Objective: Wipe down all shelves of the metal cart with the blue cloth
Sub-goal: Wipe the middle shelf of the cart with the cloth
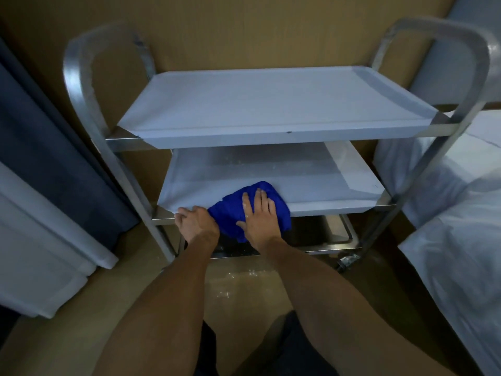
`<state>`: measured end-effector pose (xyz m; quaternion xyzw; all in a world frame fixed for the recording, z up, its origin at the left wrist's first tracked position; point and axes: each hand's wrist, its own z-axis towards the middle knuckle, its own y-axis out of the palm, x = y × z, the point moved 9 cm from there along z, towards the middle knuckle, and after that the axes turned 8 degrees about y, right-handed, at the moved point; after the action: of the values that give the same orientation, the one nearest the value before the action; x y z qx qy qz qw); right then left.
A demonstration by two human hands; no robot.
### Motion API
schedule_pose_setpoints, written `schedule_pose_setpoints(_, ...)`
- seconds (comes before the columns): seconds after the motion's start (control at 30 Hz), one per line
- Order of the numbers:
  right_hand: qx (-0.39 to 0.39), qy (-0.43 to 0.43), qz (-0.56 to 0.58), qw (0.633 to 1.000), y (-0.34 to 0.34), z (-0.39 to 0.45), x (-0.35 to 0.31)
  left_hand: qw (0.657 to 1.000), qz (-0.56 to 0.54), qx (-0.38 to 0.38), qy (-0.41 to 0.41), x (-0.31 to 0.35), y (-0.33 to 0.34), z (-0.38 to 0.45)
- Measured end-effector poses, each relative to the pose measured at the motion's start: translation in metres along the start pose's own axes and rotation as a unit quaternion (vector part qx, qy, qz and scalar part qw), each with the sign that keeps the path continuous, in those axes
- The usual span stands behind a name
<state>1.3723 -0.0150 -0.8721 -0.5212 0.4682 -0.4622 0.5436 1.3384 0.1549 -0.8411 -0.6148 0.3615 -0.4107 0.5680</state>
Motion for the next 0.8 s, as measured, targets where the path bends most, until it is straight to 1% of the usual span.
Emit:
schedule_pose_setpoints(0.03, 0.002, 0.001, 0.013, 1.0, -0.001, -0.002, 0.011, 1.0, -0.001, -0.001, -0.002, 0.001, 0.001, -0.001)
schedule_pose_setpoints(0.1, 0.014, 0.032, 0.041, 0.999, -0.003, -0.009, 0.045, 1.0, 0.004, -0.006, -0.006, 0.002, 0.003, -0.001)
schedule_pose_setpoints(0.2, 0.019, 0.092, 0.025, 0.995, -0.004, -0.018, 0.118, 1.0, -0.001, 0.01, -0.016, 0.0, 0.008, 0.0)
schedule_pose_setpoints(0.33, 0.021, 0.218, 0.013, 0.976, -0.012, -0.026, 0.238, 0.999, 0.007, 0.034, -0.002, 0.001, 0.015, 0.0)
schedule_pose_setpoints(0.4, 0.007, 0.291, 0.022, 0.956, -0.02, -0.026, 0.277, 0.999, 0.012, 0.031, 0.0, 0.003, 0.017, 0.002)
schedule_pose_setpoints(0.47, -0.015, 0.354, 0.043, 0.934, -0.022, -0.021, 0.292, 1.0, 0.015, 0.02, -0.002, 0.005, 0.019, 0.004)
schedule_pose_setpoints(0.5, -0.012, 0.378, 0.055, 0.924, -0.021, -0.019, 0.292, 1.0, 0.017, 0.019, -0.005, 0.005, 0.021, 0.004)
schedule_pose_setpoints(0.6, 0.027, 0.432, 0.081, 0.898, -0.014, -0.017, 0.283, 0.999, 0.016, 0.033, -0.008, 0.005, 0.024, 0.003)
schedule_pose_setpoints(0.67, 0.039, 0.441, 0.079, 0.893, -0.009, -0.019, 0.28, 0.999, 0.015, 0.026, -0.018, 0.004, 0.025, 0.002)
schedule_pose_setpoints(0.73, 0.034, 0.431, 0.078, 0.898, -0.01, -0.02, 0.282, 0.999, 0.007, 0.02, -0.036, 0.01, 0.023, -0.003)
schedule_pose_setpoints(0.8, 0.028, 0.422, 0.083, 0.902, -0.01, -0.02, 0.285, 0.999, -0.001, 0.03, -0.024, 0.036, 0.018, -0.015)
